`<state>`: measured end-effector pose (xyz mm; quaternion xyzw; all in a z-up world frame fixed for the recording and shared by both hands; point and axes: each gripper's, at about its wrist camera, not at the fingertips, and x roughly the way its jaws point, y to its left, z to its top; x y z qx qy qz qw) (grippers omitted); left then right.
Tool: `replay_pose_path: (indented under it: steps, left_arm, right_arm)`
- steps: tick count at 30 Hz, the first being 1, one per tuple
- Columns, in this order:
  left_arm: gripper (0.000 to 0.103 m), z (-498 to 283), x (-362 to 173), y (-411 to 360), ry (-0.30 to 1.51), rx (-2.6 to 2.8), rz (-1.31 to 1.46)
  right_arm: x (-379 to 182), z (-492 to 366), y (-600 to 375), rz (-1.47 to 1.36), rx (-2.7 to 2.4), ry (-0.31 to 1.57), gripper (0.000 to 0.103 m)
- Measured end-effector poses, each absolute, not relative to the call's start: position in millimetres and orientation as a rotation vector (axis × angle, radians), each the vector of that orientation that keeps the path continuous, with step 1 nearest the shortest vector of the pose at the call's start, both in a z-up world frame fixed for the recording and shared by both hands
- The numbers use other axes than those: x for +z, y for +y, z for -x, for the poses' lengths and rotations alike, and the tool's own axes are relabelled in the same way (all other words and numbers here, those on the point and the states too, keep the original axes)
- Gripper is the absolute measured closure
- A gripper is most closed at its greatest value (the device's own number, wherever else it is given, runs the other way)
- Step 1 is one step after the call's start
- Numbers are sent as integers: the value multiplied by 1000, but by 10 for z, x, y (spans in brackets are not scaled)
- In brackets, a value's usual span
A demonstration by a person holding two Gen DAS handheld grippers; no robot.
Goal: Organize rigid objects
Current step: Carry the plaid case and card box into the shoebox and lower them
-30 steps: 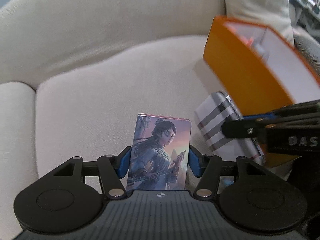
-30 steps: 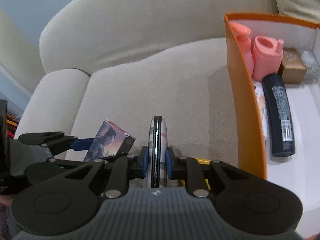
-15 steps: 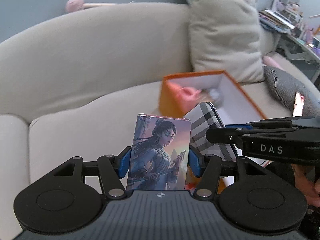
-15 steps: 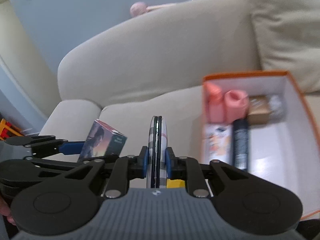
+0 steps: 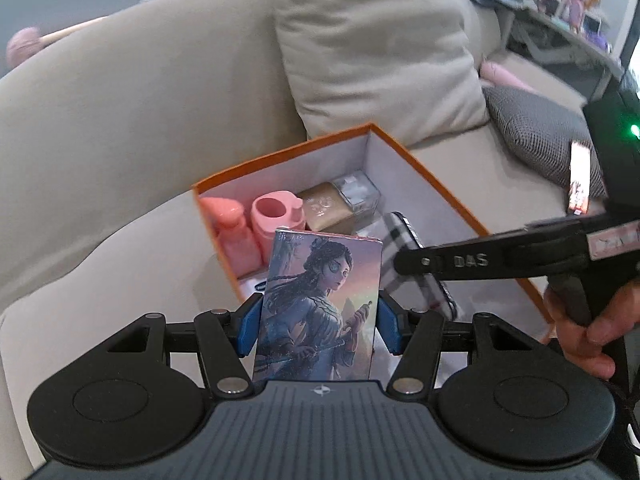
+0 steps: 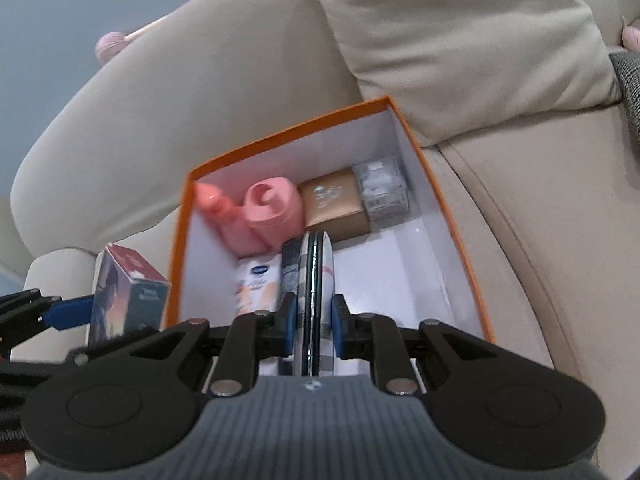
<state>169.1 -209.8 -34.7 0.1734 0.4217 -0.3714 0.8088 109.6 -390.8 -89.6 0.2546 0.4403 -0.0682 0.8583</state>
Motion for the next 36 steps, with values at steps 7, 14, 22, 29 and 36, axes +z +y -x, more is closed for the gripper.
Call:
replay_pose_path:
  steps: [7, 14, 22, 29, 36]
  left_arm:
    - [37, -1930, -591, -2369, 932, -777, -457]
    - [37, -2020, -731, -2540, 919, -783, -519]
    - [37, -2077, -812, -2576, 938, -787, -517]
    - [37, -2067, -840, -2546, 939, -793, -523]
    - [37, -2051, -824, -2516, 917, -807, -529]
  right_arm:
    - [-1248, -1513, -4007, -544, -101, 990, 85]
    - [-1484, -1705, -4087, -568, -60, 1026, 85]
    - [-1491, -1796, -4036, -453, -28, 1061, 79]
    - [-1468, -1901, -3921, -238, -23, 1121, 75]
    - [-1396, -1905, -3881, -107, 29, 1154, 73]
